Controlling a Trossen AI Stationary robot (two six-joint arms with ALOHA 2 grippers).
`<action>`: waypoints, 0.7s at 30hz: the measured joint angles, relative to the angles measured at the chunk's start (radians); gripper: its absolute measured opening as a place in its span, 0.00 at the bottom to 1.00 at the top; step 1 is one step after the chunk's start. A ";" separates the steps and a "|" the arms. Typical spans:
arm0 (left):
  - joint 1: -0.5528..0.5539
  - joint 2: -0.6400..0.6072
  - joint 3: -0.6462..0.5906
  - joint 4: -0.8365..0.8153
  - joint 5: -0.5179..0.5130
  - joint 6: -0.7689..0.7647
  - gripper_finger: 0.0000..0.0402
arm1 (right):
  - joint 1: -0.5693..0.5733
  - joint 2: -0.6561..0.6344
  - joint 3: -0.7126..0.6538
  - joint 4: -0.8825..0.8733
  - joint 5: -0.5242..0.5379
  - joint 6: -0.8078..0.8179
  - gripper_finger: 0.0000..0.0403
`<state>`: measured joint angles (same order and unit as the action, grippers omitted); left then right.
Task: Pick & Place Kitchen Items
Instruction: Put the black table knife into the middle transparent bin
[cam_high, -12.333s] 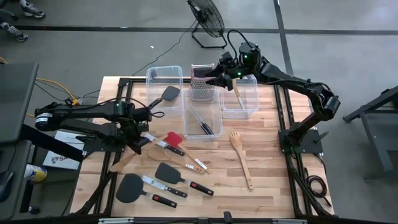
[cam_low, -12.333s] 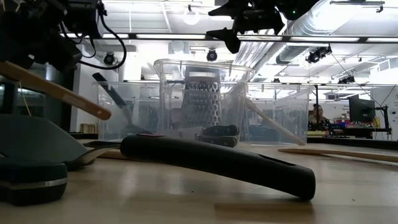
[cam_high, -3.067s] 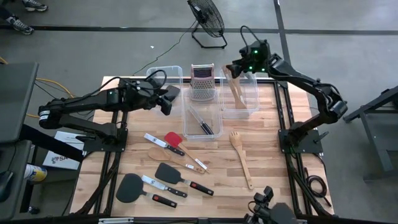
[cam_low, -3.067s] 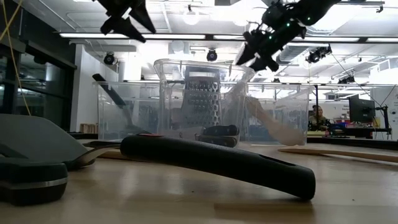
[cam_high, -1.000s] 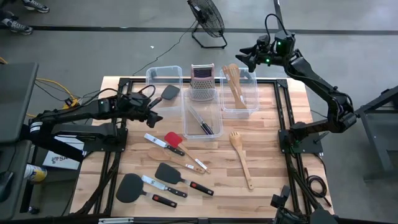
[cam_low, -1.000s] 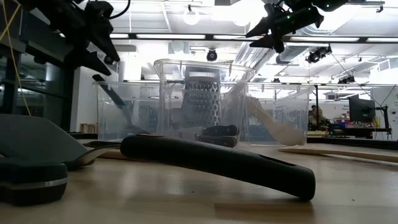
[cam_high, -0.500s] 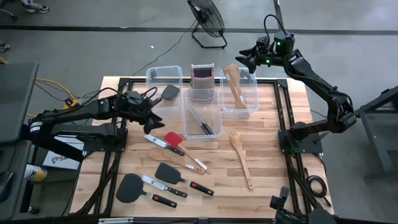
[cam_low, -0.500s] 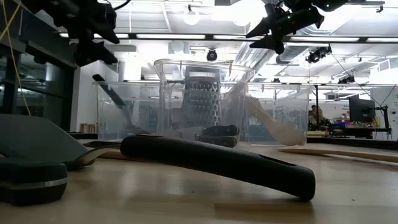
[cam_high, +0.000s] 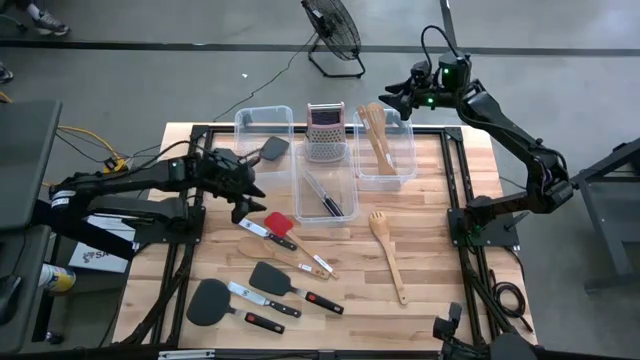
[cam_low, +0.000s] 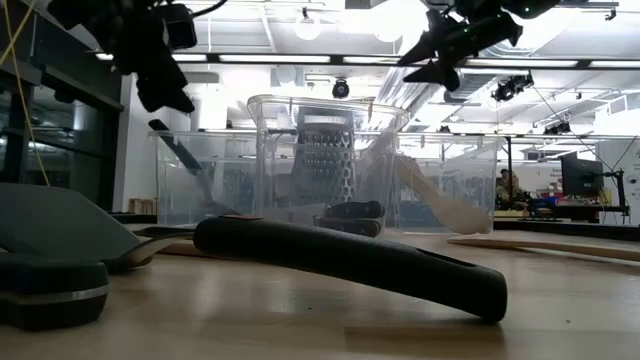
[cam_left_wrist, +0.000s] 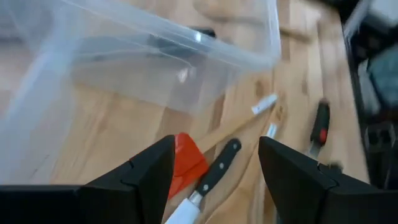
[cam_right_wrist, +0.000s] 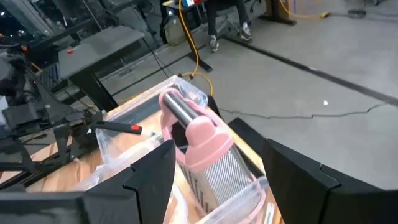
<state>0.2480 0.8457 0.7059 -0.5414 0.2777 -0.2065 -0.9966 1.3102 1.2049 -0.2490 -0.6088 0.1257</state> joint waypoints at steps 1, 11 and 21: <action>-0.015 0.016 0.000 0.002 -0.005 0.032 0.57 | 0.000 0.000 0.000 -0.011 0.000 0.000 0.57; -0.185 0.218 0.000 -0.005 -0.164 0.285 0.57 | 0.001 -0.006 0.000 -0.141 0.003 -0.018 0.57; -0.322 0.410 0.000 0.021 -0.289 0.408 0.57 | 0.032 -0.075 0.000 -0.224 0.008 -0.029 0.57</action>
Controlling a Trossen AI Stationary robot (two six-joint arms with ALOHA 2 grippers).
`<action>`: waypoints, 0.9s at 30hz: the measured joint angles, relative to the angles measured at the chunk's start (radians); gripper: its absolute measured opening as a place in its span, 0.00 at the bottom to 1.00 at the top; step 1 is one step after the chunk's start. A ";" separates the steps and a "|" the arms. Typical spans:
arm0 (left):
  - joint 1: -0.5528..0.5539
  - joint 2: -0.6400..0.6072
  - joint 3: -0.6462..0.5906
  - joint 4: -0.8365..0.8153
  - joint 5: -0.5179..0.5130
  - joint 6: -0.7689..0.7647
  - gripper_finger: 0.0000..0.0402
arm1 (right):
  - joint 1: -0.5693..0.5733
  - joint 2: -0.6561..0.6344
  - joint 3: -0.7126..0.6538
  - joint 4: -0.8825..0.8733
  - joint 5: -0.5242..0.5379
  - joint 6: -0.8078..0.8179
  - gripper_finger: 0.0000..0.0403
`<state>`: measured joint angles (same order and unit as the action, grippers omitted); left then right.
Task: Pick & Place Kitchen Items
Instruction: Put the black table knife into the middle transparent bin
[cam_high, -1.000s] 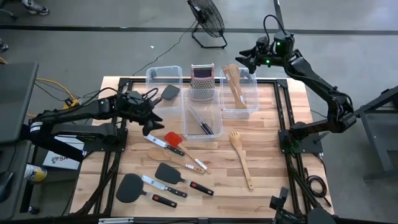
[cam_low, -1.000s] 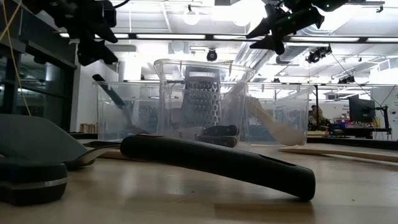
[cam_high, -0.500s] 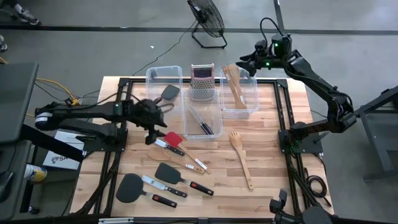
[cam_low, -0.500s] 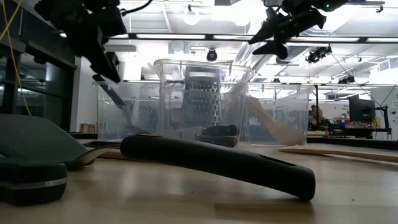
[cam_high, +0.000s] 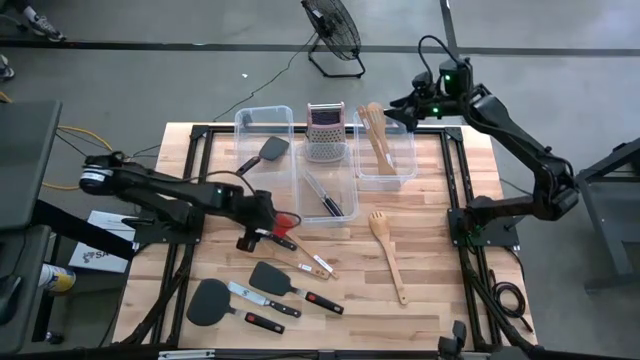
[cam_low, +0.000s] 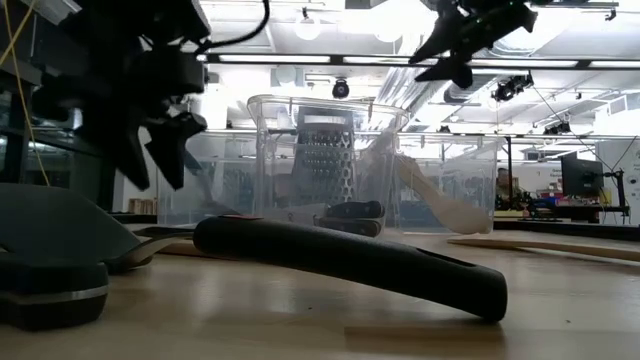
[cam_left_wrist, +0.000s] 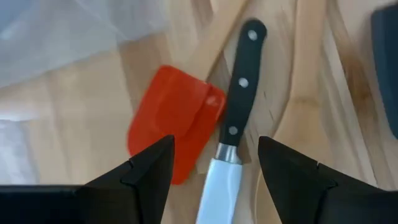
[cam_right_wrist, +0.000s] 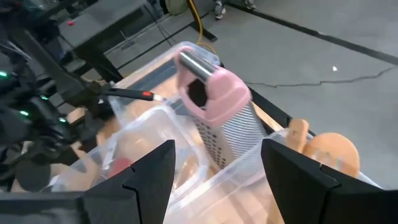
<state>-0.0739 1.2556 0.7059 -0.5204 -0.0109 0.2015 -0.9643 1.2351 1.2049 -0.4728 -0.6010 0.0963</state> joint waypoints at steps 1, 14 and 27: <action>-0.004 0.019 0.000 0.005 -0.001 0.005 0.57 | 0.008 -0.010 0.000 -0.001 0.000 0.000 0.57; -0.012 0.143 -0.001 0.040 0.000 0.100 0.57 | 0.119 -0.146 0.000 -0.134 0.165 0.011 0.57; -0.047 0.192 0.000 0.075 0.023 0.116 0.57 | 0.214 -0.183 0.000 -0.218 0.284 0.015 0.57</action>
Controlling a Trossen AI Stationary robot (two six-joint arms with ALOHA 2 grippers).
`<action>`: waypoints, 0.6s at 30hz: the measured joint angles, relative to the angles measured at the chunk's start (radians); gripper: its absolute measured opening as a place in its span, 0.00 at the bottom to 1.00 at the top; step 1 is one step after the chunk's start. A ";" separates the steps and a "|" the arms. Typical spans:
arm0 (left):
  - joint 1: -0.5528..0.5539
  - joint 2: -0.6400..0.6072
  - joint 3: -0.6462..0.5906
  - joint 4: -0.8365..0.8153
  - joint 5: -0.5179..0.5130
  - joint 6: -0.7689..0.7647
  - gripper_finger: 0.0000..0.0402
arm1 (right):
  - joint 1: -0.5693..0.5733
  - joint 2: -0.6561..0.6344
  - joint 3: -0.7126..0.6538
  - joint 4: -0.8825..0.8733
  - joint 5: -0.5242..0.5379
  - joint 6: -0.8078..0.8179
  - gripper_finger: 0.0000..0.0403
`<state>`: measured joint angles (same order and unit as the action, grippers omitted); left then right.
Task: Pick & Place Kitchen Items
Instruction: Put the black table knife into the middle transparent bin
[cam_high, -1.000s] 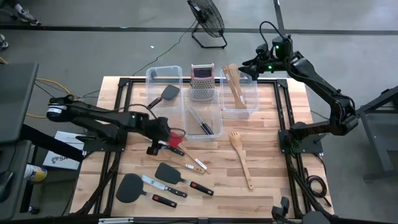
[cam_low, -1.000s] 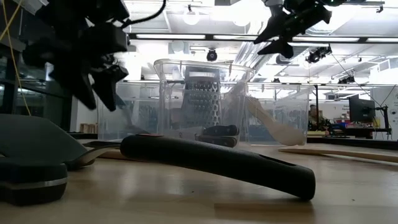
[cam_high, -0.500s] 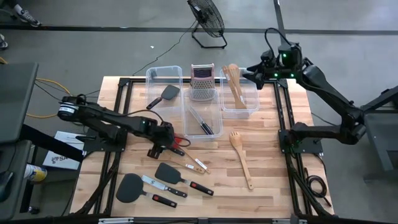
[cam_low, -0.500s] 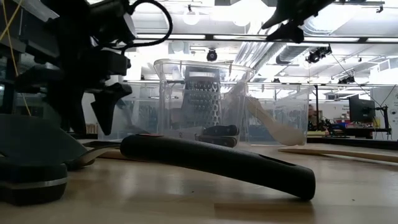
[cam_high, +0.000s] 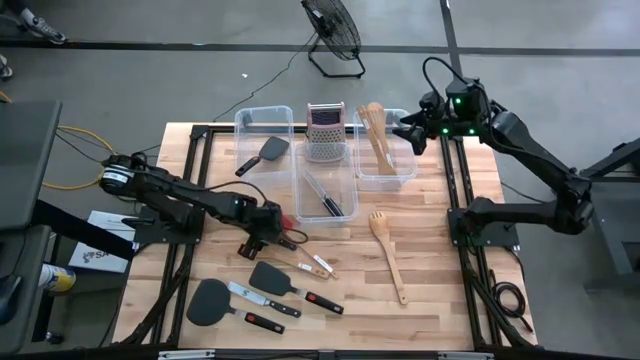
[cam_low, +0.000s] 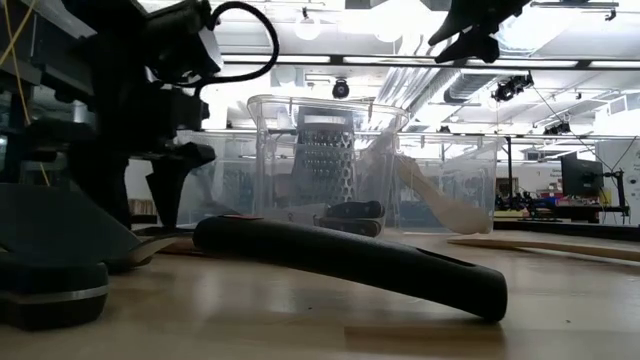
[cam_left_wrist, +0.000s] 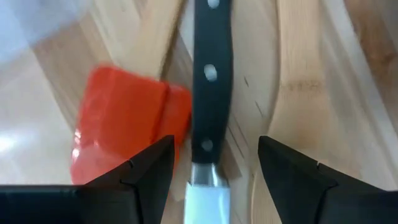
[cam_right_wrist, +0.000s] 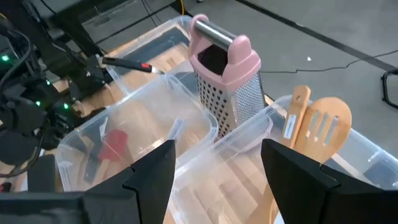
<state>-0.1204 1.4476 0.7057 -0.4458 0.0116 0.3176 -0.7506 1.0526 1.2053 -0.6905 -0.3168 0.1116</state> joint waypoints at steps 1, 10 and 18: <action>0.000 0.006 0.000 0.002 0.000 -0.001 0.57 | 0.007 0.000 0.000 -0.004 0.005 0.000 0.57; 0.002 0.043 0.002 0.015 -0.008 -0.008 0.46 | 0.028 -0.001 0.000 -0.002 0.011 0.000 0.57; 0.002 0.059 0.003 0.004 -0.013 -0.046 0.23 | 0.032 -0.001 0.000 -0.002 0.001 0.018 0.57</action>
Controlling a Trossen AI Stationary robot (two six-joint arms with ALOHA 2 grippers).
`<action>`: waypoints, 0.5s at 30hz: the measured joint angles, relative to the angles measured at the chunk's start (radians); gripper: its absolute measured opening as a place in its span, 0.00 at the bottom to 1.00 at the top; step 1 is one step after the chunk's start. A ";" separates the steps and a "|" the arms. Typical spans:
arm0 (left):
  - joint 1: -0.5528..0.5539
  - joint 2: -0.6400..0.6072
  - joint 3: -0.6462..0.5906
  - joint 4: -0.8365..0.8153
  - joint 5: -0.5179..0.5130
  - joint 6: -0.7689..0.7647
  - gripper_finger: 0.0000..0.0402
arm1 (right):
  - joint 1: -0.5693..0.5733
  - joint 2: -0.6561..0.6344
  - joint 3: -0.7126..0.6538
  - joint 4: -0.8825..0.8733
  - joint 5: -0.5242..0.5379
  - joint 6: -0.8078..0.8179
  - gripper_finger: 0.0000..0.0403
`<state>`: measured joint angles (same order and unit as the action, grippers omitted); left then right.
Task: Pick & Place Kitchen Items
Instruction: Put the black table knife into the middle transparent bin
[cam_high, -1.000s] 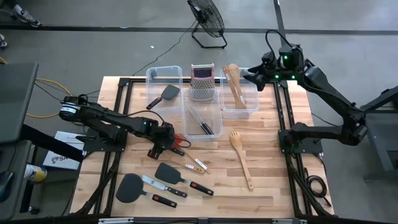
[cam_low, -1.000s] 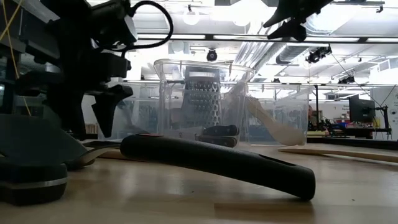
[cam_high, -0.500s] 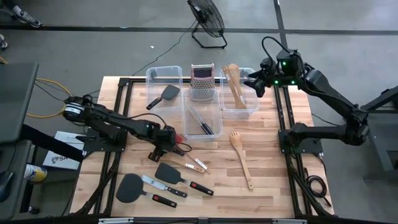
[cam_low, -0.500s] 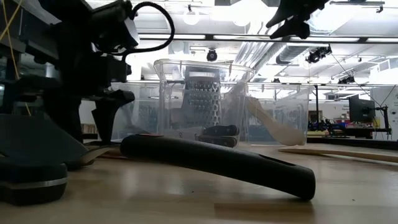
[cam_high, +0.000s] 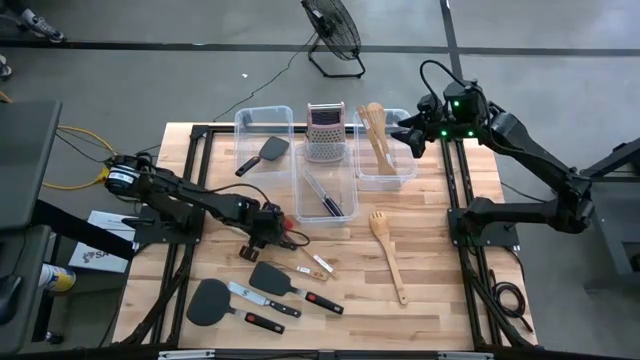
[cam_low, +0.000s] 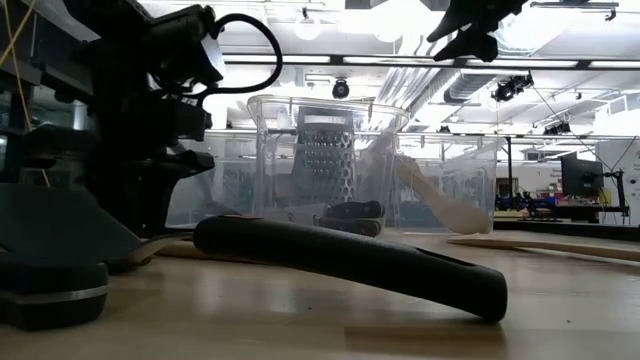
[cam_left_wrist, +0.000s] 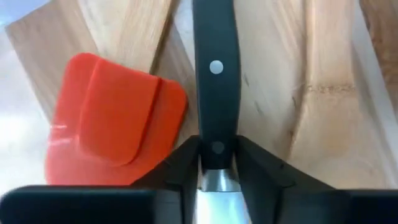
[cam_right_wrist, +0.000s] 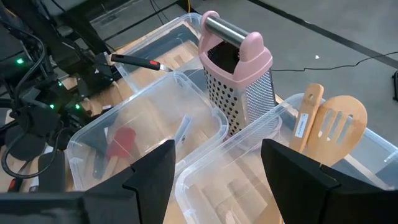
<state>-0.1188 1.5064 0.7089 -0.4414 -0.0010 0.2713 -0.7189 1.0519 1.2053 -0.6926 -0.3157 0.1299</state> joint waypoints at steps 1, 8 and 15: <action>0.000 0.000 0.000 -0.003 0.006 -0.006 0.20 | 0.000 0.000 0.000 0.000 0.000 0.000 0.57; 0.001 0.016 0.000 -0.031 0.021 -0.024 0.15 | 0.000 0.000 0.000 -0.005 -0.001 0.000 0.57; 0.001 0.023 0.090 -0.302 0.037 -0.071 0.14 | 0.000 0.000 0.000 -0.009 -0.006 0.000 0.57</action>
<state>-0.1181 1.5289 0.7992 -0.7431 0.0359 0.2000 -0.7189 1.0523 1.2053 -0.7013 -0.3216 0.1303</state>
